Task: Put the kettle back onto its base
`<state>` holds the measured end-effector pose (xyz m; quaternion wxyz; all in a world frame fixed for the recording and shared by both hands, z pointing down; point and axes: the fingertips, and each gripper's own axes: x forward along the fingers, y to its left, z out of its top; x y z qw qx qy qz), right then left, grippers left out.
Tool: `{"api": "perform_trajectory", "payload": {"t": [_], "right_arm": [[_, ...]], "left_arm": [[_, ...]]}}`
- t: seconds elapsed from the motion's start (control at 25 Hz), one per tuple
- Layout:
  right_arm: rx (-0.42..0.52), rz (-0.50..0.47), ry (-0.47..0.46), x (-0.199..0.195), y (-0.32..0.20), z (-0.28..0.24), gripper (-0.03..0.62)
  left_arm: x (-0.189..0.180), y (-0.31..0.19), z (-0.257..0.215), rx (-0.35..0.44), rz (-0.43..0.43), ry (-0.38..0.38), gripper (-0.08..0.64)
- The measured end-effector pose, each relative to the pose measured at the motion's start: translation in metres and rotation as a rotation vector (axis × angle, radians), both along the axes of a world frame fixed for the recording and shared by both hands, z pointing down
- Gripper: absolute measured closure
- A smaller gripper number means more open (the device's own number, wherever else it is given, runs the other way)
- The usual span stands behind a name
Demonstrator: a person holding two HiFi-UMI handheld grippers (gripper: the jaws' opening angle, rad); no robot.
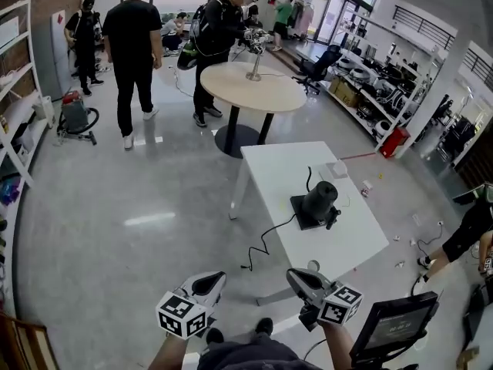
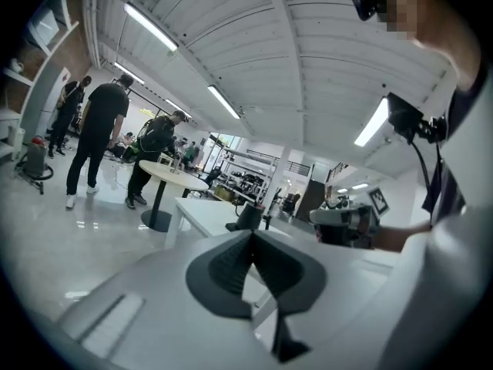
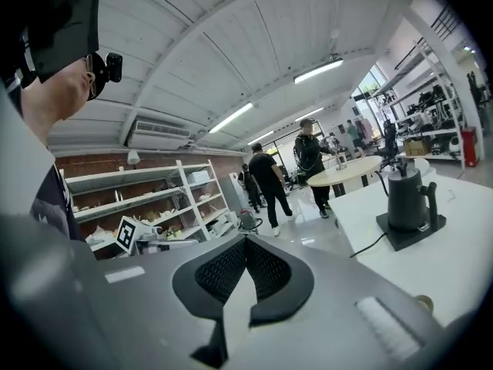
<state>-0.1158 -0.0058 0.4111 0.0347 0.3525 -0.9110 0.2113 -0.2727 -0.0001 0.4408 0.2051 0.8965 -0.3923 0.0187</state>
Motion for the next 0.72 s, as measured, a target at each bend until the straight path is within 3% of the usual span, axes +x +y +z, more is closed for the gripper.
{"api": "perform_trajectory", "payload": {"t": [0.36,0.72], "right_arm": [[-0.048,0.097,0.046,0.020,0.032,0.016,0.591],[-0.078,0.159,-0.076,0.060,0.046,0.026,0.591]], "left_arm": [[0.048,-0.011,0.021,-0.050,0.168,0.006,0.560],[0.105,0.008,-0.013,0.005,0.273,-0.042,0.558]]}}
